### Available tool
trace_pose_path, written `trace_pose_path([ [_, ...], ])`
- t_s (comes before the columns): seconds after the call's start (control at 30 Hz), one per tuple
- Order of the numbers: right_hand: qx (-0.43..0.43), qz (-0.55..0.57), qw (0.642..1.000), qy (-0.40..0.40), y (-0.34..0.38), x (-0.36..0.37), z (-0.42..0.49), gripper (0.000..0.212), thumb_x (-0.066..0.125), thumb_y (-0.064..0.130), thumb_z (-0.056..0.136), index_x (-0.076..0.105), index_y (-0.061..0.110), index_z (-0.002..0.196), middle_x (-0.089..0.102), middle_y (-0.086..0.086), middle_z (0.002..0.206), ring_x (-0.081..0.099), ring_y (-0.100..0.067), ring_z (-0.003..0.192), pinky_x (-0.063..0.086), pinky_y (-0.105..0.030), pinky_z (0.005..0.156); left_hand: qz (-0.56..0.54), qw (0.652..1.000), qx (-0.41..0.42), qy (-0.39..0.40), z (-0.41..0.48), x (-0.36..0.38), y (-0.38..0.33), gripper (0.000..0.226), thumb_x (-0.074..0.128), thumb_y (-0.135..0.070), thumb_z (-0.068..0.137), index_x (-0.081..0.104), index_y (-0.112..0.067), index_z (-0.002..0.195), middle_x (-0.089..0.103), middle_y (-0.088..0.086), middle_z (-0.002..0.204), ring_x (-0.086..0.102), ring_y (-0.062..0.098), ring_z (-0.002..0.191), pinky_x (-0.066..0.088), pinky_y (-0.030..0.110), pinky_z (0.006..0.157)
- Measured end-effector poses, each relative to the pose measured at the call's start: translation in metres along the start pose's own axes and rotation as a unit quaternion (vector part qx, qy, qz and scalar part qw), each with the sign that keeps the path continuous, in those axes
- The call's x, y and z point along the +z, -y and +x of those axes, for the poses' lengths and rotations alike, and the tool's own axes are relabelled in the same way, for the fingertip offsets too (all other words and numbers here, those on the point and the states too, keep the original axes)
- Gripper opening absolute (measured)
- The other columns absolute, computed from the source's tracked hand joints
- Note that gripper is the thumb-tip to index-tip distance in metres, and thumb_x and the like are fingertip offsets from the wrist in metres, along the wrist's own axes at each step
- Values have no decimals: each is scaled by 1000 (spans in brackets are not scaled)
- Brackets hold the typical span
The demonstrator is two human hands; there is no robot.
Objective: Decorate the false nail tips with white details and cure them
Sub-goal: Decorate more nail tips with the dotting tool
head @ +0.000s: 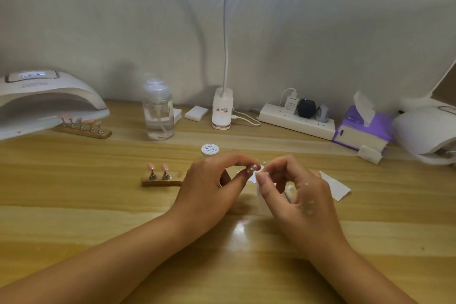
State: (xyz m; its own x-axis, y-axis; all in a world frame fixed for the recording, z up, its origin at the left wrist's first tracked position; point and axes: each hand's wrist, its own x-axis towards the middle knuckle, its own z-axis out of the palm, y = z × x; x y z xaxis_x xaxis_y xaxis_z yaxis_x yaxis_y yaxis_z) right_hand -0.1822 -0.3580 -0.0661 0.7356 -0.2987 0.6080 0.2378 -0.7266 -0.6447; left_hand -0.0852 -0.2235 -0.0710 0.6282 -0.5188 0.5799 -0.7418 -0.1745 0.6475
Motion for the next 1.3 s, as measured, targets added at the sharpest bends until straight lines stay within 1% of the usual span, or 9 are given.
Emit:
trace_pose_path([
  [0.27, -5, 2, 1000, 0, -2, 1, 2, 13, 77, 16, 87, 65, 20, 82, 63, 14, 69, 61, -13, 68, 48, -49, 82, 4, 1000, 0, 9, 0, 0, -1, 20, 71, -11, 88, 75, -26, 100, 59, -39, 67, 58, 9, 48, 38, 9, 52],
  [0.47, -7, -12, 1000, -8, -3, 1, 2, 11, 75, 21, 87, 65, 21, 83, 64, 13, 70, 61, -11, 68, 47, -47, 84, 11, 1000, 15, 6, 0, 0, 0, 20, 72, -9, 87, 75, -26, 99, 58, -39, 67, 54, 3, 46, 34, 7, 52],
  [0.7, -1, -12, 1000, -11, -4, 1, 3, 11, 75, 17, 87, 66, 20, 83, 63, 13, 68, 60, -14, 67, 49, -55, 79, 29, 999, 27, 9, -1, 0, 3, 22, 72, -10, 88, 74, -27, 103, 62, -31, 75, 55, 5, 50, 36, 10, 54],
  [0.87, 9, -10, 1000, -25, -4, 1, 3, 14, 76, 16, 87, 64, 21, 80, 61, 14, 66, 59, -13, 67, 48, -52, 79, 18, 1000, 19, 5, -1, 2, 6, 19, 72, -12, 88, 76, -26, 101, 62, -32, 72, 53, 6, 48, 35, 11, 53],
  [0.97, 25, -5, 999, -36, -5, 0, 4, 12, 73, 20, 86, 64, 23, 79, 62, 15, 66, 60, -13, 70, 49, -48, 77, 5, 1000, 22, 7, -1, 3, 6, 17, 72, -14, 89, 76, -26, 100, 67, -27, 80, 52, 6, 48, 33, 9, 53],
  [1.03, 40, 5, 998, -48, -6, -1, 5, 9, 71, 22, 85, 64, 22, 79, 63, 14, 66, 60, -12, 70, 49, -38, 75, -4, 1000, 25, 9, -1, 3, 5, 15, 71, -16, 89, 76, -25, 100, 66, -29, 80, 49, 5, 46, 32, 8, 53],
  [1.13, 73, 26, 993, -91, -10, -4, 8, 10, 70, 17, 88, 64, 18, 81, 64, 10, 69, 60, -8, 71, 47, -22, 66, -7, 1000, 23, 2, 0, 4, 6, 12, 72, -14, 89, 77, -22, 98, 57, -39, 65, 44, 2, 42, 29, 5, 50],
  [1.23, 114, 69, 982, -134, -16, -12, 15, 5, 66, 17, 93, 65, 17, 88, 67, 5, 80, 61, -9, 76, 50, -25, 71, -13, 1000, 15, -1, -1, 4, 6, 10, 71, -17, 90, 77, -22, 96, 55, -40, 61, 41, 1, 40, 29, 5, 49],
  [1.3, 146, 78, 972, -165, -23, -21, 20, 6, 63, 23, 95, 66, 22, 90, 68, 5, 84, 62, -7, 77, 50, -25, 72, -21, 1000, 7, -3, -1, 3, 5, 9, 70, -20, 91, 76, -25, 97, 60, -38, 68, 43, 3, 40, 30, 6, 50],
])
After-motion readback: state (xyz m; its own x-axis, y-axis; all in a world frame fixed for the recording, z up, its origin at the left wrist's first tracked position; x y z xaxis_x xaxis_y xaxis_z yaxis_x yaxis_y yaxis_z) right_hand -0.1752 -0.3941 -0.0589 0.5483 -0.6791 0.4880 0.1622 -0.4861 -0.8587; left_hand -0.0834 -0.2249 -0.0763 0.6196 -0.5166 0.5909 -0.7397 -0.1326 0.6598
